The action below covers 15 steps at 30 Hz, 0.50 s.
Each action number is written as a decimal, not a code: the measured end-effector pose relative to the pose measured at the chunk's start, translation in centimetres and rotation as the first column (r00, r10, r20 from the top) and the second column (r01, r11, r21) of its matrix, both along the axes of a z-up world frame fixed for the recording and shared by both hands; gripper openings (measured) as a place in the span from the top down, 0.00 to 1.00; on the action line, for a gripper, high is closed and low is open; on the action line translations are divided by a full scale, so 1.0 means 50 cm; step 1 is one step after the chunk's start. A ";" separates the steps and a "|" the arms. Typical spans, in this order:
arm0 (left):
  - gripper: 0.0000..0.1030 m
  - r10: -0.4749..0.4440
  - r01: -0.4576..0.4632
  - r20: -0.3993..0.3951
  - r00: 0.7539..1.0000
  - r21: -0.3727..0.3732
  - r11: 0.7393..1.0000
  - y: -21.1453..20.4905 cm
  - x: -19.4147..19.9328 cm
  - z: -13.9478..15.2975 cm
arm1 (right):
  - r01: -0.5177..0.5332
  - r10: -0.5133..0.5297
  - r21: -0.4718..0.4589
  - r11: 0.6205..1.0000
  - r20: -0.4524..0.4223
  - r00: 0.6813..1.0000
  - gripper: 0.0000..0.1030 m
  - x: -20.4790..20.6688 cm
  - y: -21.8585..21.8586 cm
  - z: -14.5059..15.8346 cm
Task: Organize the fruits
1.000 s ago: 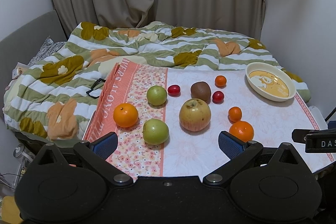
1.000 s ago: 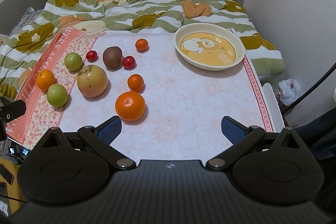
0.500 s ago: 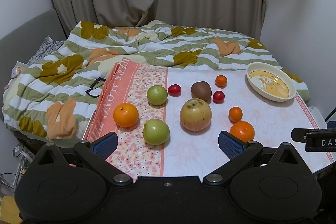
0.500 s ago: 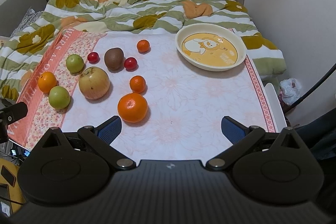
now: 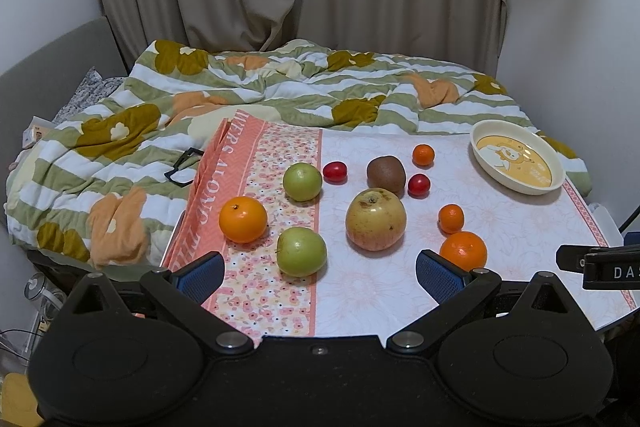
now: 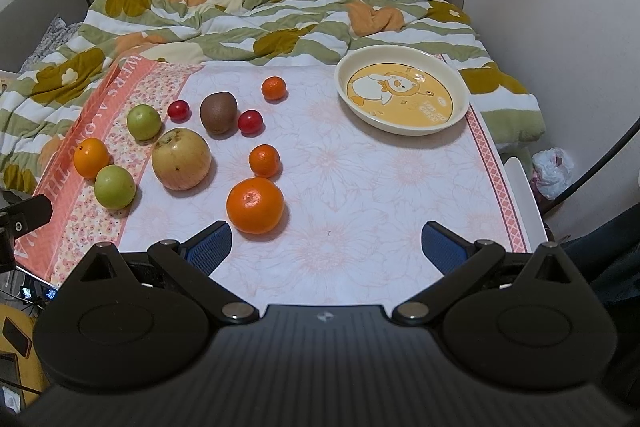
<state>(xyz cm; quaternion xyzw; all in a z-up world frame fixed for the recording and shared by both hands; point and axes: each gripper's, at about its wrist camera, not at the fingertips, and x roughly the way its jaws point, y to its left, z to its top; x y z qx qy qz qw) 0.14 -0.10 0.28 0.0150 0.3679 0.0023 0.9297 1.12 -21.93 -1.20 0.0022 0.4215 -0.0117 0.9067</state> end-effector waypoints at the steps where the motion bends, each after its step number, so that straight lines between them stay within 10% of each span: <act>1: 0.00 -0.001 0.001 0.000 1.000 0.001 1.000 0.000 0.000 0.000 | 0.000 0.000 0.000 1.000 -0.001 1.000 0.00 0.000 0.000 0.000; 15: 0.00 0.000 0.000 0.001 1.000 -0.009 1.000 0.015 -0.010 0.004 | 0.005 -0.005 0.009 1.000 0.002 1.000 0.00 0.001 0.010 0.010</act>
